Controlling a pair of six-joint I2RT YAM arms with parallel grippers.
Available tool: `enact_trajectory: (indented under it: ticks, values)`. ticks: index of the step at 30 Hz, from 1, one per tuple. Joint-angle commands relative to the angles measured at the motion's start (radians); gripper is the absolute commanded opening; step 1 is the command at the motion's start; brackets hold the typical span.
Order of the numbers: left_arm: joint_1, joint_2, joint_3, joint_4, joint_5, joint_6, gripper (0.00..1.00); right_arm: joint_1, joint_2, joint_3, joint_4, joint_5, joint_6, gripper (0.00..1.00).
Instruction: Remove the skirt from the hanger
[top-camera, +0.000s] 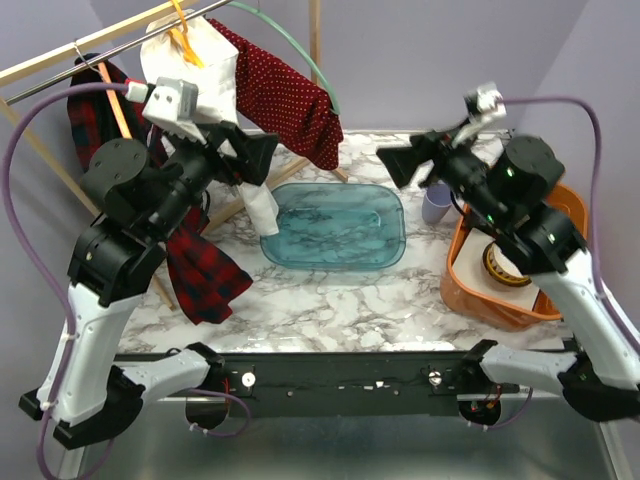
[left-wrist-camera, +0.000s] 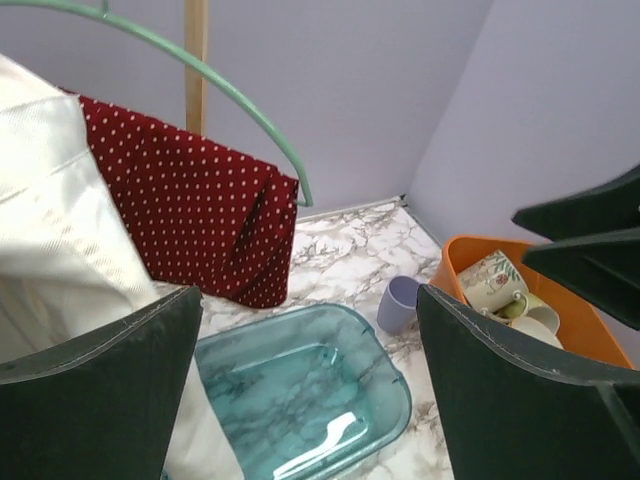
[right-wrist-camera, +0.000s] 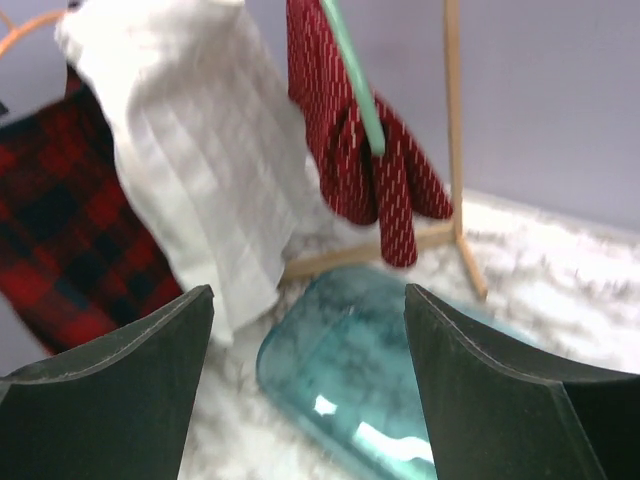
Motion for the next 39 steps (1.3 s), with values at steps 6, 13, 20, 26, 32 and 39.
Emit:
enact_trajectory:
  ticks: [6,13,20,26,32,39]
  values:
    - [-0.003,0.002,0.032,0.025,0.032,-0.001,0.99,-0.008,0.688,0.825,-0.076,0.060,-0.397,0.86]
    - [-0.003,-0.197,-0.248,0.065,0.129,-0.079,0.99,-0.033,0.852,0.896,0.088,-0.053,-0.419,0.83]
    - [-0.003,-0.295,-0.357,0.033,0.199,-0.090,0.99,-0.034,0.913,0.871,0.145,-0.069,-0.417,0.74]
    - [-0.003,-0.335,-0.391,0.035,0.173,-0.093,0.99,-0.034,0.969,0.872,0.171,-0.065,-0.425,0.63]
    - [-0.003,-0.346,-0.394,0.035,0.170,-0.099,0.99,-0.036,0.998,0.886,0.177,-0.078,-0.433,0.64]
    - [-0.003,-0.352,-0.397,0.021,0.146,-0.099,0.99,-0.036,0.987,0.897,0.189,-0.097,-0.431,0.35]
